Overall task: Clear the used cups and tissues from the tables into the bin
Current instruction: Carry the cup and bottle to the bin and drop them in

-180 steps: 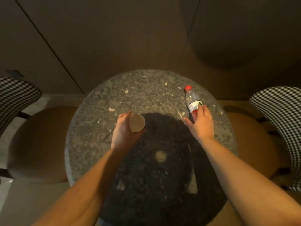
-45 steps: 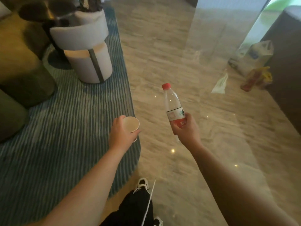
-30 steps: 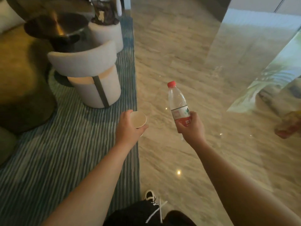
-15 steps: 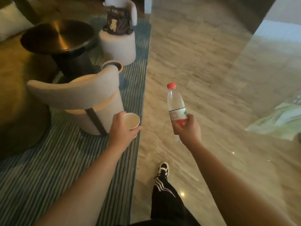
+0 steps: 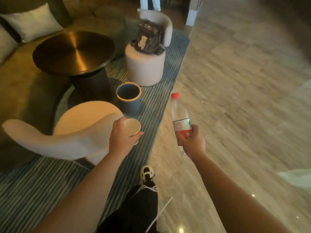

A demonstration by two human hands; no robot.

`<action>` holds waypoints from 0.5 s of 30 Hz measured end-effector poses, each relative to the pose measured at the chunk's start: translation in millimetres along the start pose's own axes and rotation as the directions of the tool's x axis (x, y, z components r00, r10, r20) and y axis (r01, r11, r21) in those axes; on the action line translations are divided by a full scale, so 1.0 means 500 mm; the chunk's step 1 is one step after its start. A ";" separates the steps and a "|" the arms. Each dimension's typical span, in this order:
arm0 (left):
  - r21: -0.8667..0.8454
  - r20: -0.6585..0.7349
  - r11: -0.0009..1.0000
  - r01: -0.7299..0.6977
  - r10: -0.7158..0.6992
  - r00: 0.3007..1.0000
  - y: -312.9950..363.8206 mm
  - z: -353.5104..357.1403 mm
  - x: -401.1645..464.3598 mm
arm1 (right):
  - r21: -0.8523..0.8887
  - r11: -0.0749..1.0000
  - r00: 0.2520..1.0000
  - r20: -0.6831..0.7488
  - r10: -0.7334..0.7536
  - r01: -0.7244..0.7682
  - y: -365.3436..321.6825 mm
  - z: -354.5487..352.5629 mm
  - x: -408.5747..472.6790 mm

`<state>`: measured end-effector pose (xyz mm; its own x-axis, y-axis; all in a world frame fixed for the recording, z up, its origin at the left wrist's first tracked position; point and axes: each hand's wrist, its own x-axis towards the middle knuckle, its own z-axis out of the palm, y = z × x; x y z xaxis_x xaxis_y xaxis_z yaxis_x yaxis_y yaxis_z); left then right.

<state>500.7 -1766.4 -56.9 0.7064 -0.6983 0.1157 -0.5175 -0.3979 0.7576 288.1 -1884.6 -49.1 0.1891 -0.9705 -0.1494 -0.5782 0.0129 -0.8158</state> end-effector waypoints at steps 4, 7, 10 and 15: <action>-0.013 -0.065 0.999 0.049 -0.050 0.997 -0.024 0.086 0.212 | -0.014 0.999 0.996 0.086 -0.039 0.040 -0.039 0.074 0.250; -0.049 -0.107 0.993 0.111 -0.116 0.987 -0.042 0.144 0.400 | -0.001 0.997 0.986 0.150 -0.072 0.073 -0.103 0.138 0.460; -0.070 -0.137 0.983 0.170 -0.178 0.975 -0.042 0.179 0.588 | 0.003 0.995 0.976 0.194 -0.099 0.100 -0.194 0.193 0.663; -0.089 -0.206 0.956 0.279 -0.292 0.934 -0.041 0.195 0.818 | -0.077 0.984 0.949 0.285 -0.136 0.163 -0.329 0.275 0.919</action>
<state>753.4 -2101.8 -87.7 0.9105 -0.4131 0.0192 -0.2542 -0.5224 0.8140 579.4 -2299.7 -60.1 0.4837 -0.8543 -0.1902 -0.5986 -0.1644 -0.7840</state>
